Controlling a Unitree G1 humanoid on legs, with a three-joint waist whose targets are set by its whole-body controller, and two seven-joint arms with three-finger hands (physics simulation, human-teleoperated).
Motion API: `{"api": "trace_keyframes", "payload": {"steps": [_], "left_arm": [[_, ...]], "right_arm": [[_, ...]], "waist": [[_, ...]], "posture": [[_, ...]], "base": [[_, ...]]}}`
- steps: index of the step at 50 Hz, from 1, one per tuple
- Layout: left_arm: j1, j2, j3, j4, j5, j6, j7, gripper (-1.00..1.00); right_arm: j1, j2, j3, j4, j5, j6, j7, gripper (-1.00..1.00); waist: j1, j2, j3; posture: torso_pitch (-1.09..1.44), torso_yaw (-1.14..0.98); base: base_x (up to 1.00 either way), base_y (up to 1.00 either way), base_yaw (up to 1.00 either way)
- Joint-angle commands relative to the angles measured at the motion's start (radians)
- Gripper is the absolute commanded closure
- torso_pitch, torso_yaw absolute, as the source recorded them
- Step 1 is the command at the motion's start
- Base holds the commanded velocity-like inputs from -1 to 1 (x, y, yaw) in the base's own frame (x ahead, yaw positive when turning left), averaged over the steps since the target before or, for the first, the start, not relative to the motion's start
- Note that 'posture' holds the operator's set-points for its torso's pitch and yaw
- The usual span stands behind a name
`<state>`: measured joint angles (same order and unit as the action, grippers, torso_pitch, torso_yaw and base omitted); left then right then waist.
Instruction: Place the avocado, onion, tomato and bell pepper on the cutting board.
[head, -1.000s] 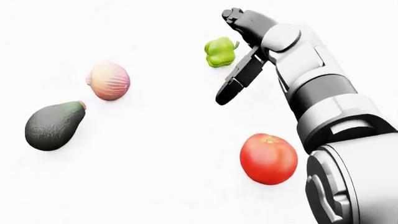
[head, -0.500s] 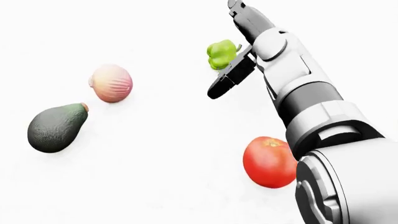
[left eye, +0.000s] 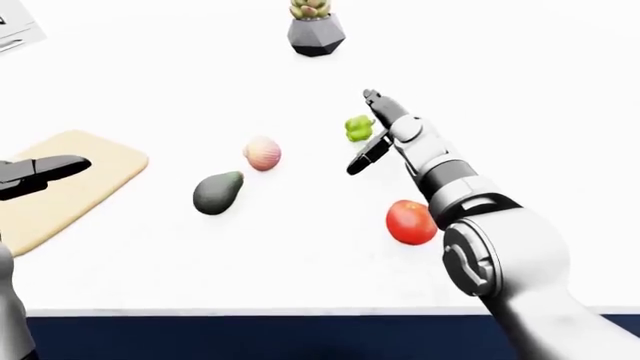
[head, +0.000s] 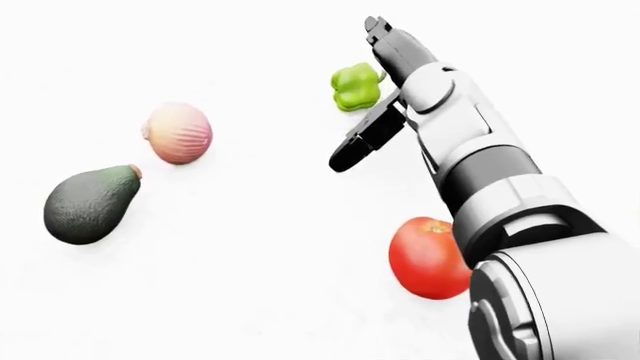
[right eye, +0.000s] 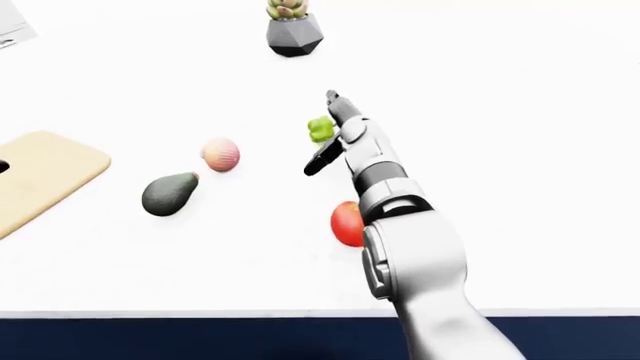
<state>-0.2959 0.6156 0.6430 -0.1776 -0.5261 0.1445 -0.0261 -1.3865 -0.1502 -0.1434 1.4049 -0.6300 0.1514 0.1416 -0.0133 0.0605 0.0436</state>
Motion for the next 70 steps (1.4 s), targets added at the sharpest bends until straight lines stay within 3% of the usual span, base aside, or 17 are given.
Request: {"api": "trace_keyframes", "payload": {"steps": [1,2,3,4,6,7,23,35,46,58,64,70], "left_arm": [[-0.019,0.023,0.016,-0.030,-0.002,-0.025,-0.001,-1.00],[-0.018,0.024,0.018,-0.030,-0.002,-0.025,-0.001,-1.00],[-0.018,0.024,0.019,-0.030,-0.003,-0.025,-0.001,-1.00],[-0.018,0.025,0.019,-0.030,-0.004,-0.024,-0.001,-1.00],[-0.018,0.024,0.018,-0.030,-0.004,-0.024,-0.001,-1.00],[-0.018,0.024,0.018,-0.032,-0.005,-0.023,0.000,-1.00],[-0.014,0.023,0.023,-0.038,-0.009,-0.020,-0.001,-1.00],[-0.014,0.023,0.022,-0.044,-0.010,-0.018,-0.002,-1.00],[-0.011,0.007,0.007,-0.053,0.004,-0.020,-0.004,-1.00],[-0.031,-0.009,-0.027,-0.092,-0.011,0.014,-0.015,-1.00],[-0.032,-0.022,-0.053,-0.099,0.034,-0.015,-0.035,-1.00],[-0.032,-0.034,-0.067,-0.129,0.019,0.044,-0.065,-1.00]], "right_arm": [[-0.042,-0.004,0.001,-0.038,0.001,-0.017,0.000,-1.00],[-0.044,-0.004,0.000,-0.038,0.002,-0.017,0.000,-1.00],[-0.046,-0.004,-0.002,-0.038,0.005,-0.016,-0.001,-0.87],[-0.047,-0.004,-0.003,-0.038,0.007,-0.017,-0.003,-0.22],[-0.051,-0.005,-0.007,-0.038,0.014,-0.018,-0.005,0.68],[-0.053,-0.006,-0.011,-0.038,0.019,-0.019,-0.008,1.00],[-0.063,-0.011,-0.011,-0.038,0.035,-0.025,-0.006,1.00],[-0.168,-0.046,-0.008,-0.046,0.053,-0.016,0.052,1.00],[-0.264,-0.118,0.011,-0.062,0.072,-0.040,0.180,1.00],[-0.287,-0.216,0.039,-0.081,0.046,-0.092,0.300,1.00],[-0.306,-0.258,0.047,-0.090,0.032,-0.112,0.357,1.00],[-0.309,-0.295,0.053,-0.097,0.018,-0.141,0.402,1.00]], "waist": [[0.000,0.007,-0.026],[0.000,0.007,-0.027],[0.000,0.007,-0.027],[0.000,0.007,-0.027],[0.000,0.007,-0.026],[0.000,0.007,-0.026],[0.000,0.005,-0.028],[-0.001,0.007,-0.022],[-0.003,0.004,-0.017],[-0.003,-0.002,-0.015],[-0.003,-0.002,-0.012],[-0.004,-0.002,-0.012]], "posture": [[0.00,0.00],[0.00,0.00],[0.00,0.00],[0.00,0.00],[0.00,0.00],[0.00,0.00],[0.00,0.00],[0.00,0.00],[0.00,0.00],[0.00,0.00],[0.00,0.00],[0.00,0.00]], "base": [[0.00,0.00,0.00],[0.00,0.00,0.00],[0.00,0.00,0.00],[0.00,0.00,0.00],[0.00,0.00,0.00],[0.00,0.00,0.00],[0.00,0.00,0.00],[0.00,0.00,0.00],[0.00,0.00,0.00],[0.00,0.00,0.00],[0.00,0.00,0.00],[0.00,0.00,0.00]]}}
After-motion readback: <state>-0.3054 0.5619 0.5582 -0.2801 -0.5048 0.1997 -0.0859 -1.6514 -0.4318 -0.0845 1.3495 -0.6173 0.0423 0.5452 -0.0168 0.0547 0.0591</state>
